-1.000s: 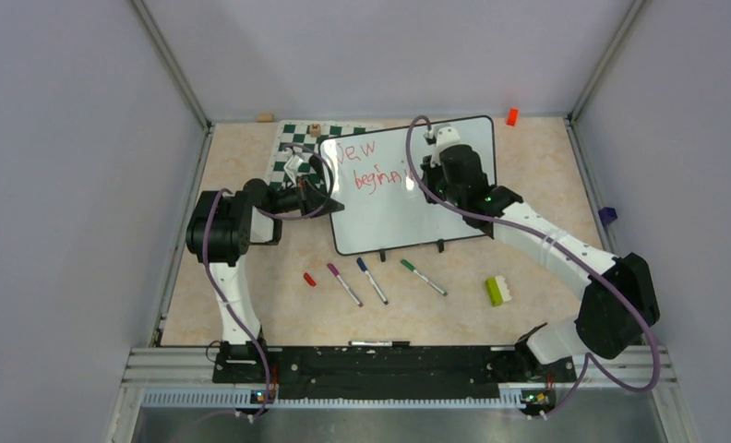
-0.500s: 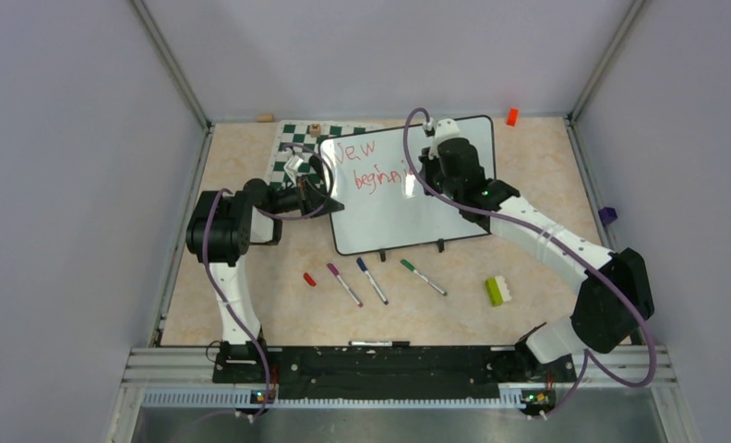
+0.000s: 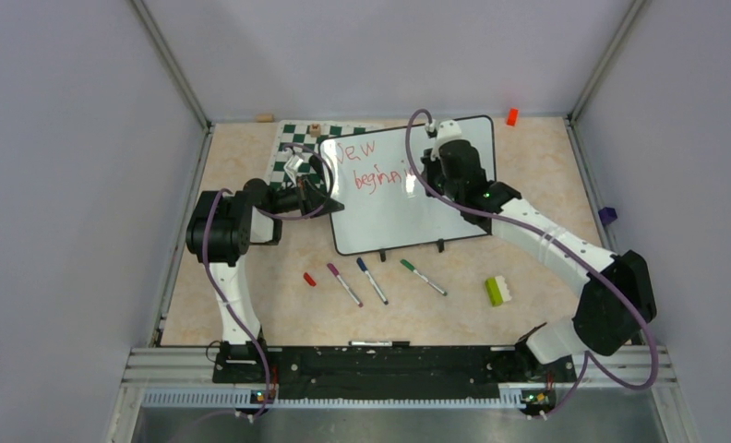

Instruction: Write a sentence on the whiteboard

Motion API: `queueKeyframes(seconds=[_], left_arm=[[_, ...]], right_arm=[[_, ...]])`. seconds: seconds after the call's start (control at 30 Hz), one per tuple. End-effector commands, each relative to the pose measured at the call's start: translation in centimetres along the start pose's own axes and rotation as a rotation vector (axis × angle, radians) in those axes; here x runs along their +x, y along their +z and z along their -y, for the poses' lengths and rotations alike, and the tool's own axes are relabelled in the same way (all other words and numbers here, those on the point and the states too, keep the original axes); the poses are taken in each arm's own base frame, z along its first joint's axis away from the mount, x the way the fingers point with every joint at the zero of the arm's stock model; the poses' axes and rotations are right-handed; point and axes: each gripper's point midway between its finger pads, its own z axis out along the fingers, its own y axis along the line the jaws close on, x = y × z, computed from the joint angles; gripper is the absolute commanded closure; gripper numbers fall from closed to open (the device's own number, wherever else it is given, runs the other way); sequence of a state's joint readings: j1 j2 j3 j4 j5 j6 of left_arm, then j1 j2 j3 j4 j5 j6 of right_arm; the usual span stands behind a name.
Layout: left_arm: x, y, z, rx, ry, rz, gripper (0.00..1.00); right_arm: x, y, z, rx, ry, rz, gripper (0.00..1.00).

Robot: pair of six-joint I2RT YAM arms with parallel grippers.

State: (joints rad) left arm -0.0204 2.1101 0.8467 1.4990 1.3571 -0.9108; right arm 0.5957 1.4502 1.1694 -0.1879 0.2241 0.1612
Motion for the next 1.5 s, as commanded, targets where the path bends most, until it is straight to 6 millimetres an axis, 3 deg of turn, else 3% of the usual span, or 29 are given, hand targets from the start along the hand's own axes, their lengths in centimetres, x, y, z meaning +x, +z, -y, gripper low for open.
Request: queueKeyframes(seconds=[0.0, 0.27, 0.6, 0.77, 1.03, 1.47], left_arm=[[0.1, -0.5, 0.4, 0.044, 0.263, -0.022, 1.0], [0.1, -0.5, 0.4, 0.045, 0.26, -0.024, 1.0], [0.1, -0.5, 0.4, 0.045, 0.261, -0.024, 1.0], [0.1, -0.5, 0.6, 0.043, 0.277, -0.021, 1.0], [0.1, -0.5, 0.4, 0.045, 0.26, -0.024, 1.0], [0.1, -0.5, 0.5, 0.046, 0.264, -0.024, 1.0]], right_arm=[[0.5, -1.1, 0.4, 0.011, 0.018, -0.001, 1.0], [1.2, -1.3, 0.6, 0.015, 0.026, -0.015, 1.0], [-2.1, -3.3, 0.7, -0.027, 0.058, 0.094, 1.0], [-2.6, -4.0, 1.7, -0.042, 0.093, 0.122, 1.0], [-2.7, -3.5, 2.7, -0.005, 0.07, 0.104, 1.0], [-3.0, -2.1, 2.0, -0.024, 0.047, 0.068, 1.0]])
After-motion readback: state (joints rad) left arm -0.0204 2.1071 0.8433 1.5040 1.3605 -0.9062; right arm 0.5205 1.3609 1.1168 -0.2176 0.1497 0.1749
